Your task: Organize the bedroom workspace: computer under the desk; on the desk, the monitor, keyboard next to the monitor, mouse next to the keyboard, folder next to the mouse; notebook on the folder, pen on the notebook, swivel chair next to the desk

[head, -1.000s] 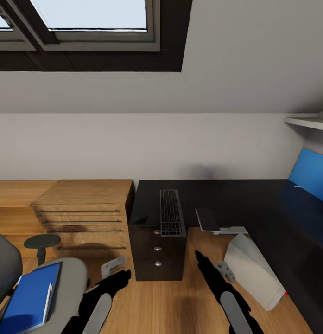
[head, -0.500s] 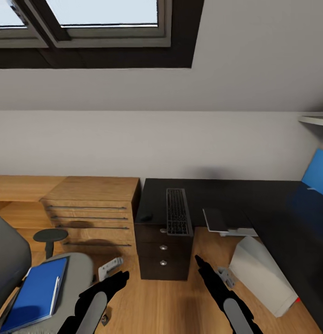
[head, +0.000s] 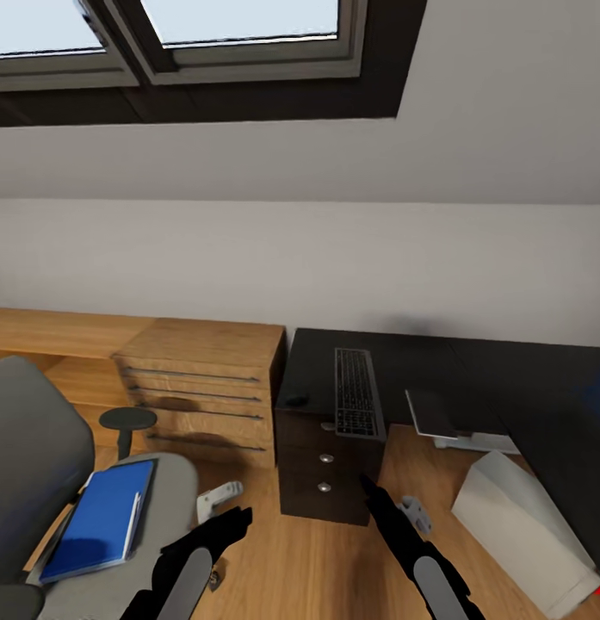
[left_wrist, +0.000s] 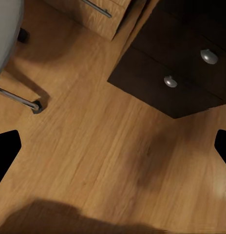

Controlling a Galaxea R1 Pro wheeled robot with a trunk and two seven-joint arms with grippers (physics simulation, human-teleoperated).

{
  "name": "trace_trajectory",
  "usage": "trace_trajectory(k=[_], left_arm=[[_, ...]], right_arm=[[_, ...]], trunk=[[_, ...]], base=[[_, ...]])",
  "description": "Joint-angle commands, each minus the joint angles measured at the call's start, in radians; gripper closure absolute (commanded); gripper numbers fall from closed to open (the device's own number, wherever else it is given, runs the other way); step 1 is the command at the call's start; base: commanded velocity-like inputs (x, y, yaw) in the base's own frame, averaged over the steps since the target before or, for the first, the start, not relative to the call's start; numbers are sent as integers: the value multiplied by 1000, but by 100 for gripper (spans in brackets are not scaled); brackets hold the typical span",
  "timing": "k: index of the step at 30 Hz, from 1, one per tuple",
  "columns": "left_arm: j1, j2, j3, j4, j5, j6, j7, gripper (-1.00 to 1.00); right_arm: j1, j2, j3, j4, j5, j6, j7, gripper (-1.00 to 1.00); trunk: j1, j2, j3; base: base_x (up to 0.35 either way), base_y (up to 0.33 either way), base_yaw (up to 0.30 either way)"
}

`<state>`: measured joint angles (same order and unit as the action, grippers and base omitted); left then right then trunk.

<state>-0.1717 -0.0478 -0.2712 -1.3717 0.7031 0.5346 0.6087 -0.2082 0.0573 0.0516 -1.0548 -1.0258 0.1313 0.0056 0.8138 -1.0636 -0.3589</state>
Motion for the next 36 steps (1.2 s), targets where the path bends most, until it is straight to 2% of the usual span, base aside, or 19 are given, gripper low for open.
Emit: trace_trajectory(k=[1, 6, 7, 9, 11, 12, 13, 15, 16, 18, 20, 21, 22, 23, 27, 31, 33, 36], left_arm=[[-1, 1, -15, -2, 9, 1, 9, -100], [-1, 2, -26, -6, 8, 2, 10, -100], [-1, 3, -27, -12, 8, 2, 10, -100], [-1, 4, -27, -25, 7, 5, 10, -100], [0, 7, -28, -38, 8, 6, 10, -100], [0, 8, -29, -40, 8, 6, 10, -100], [0, 8, -29, -43, 8, 6, 10, -100], [0, 8, -30, -46, 9, 7, 10, -100], [0, 8, -32, -46, 9, 7, 10, -100], [0, 8, -35, -47, 9, 7, 10, -100], [0, 8, -39, -47, 9, 6, 10, -100], [0, 8, -40, -47, 9, 6, 10, -100], [0, 8, -40, -47, 9, 6, 10, -100], [0, 8, -41, -47, 9, 6, 10, -100], [0, 9, -46, -49, 9, 6, 10, -100], [0, 9, -51, -49, 9, 7, 10, -100], [0, 21, -63, -60, 13, 5, 6, -100], [0, 21, -80, -77, 11, 5, 6, -100]], right_arm=[[0, 0, -1, -1, -7, 3, 1, -100], [-6, -1, -6, 8, -9, 4, 3, -100], [-22, -1, -7, 16, -11, 6, 3, -100], [-79, -6, -10, 37, -16, 11, 3, -100], [-175, -26, -29, 98, -41, 17, 17, -100], [-196, -35, -35, 117, -51, 21, 28, -100], [-228, -54, -42, 160, -72, 32, 61, -100], [-256, -73, -48, 249, -95, 45, 120, -100], [-271, -83, -51, 323, -102, 50, 155, -100], [-286, -94, -52, 388, -108, 54, 191, -100], [-311, -112, -54, 459, -114, 59, 292, -100], [-317, -117, -54, 477, -116, 61, 347, -100], [-319, -119, -54, 483, -117, 62, 373, -100], [-324, -123, -55, 496, -120, 63, 441, -100], [-328, -125, -58, 510, -123, 61, 525, -100], [-328, -124, -58, 512, -123, 59, 536, -100], [-324, -135, -58, 523, -122, 70, 547, -100], [-324, -131, -58, 520, -123, 87, 564, -100]], trunk=[[4, -8, -4], [23, -43, -20], [27, -50, -23], [35, -64, -29], [42, -78, -36], [46, -85, -39], [50, -92, -42], [58, -106, -48], [62, -113, -51], [69, -127, -58], [77, -141, -64], [81, -148, -67], [85, -155, -70], [88, -162, -73], [104, -190, -86], [119, -218, -98], [119, -218, -98], [119, -218, -98]], base=[[0, 0, 24], [0, 0, 11], [0, 0, 3], [0, 0, 2], [0, 0, 1], [0, 0, 0], [0, 0, 0], [0, 0, 0], [0, 0, 0], [0, 0, 0], [0, 0, 0], [0, 0, 0], [0, 0, 0], [0, 0, 0], [0, 0, 0], [0, 0, 0], [0, 0, 0], [0, 0, 0]])
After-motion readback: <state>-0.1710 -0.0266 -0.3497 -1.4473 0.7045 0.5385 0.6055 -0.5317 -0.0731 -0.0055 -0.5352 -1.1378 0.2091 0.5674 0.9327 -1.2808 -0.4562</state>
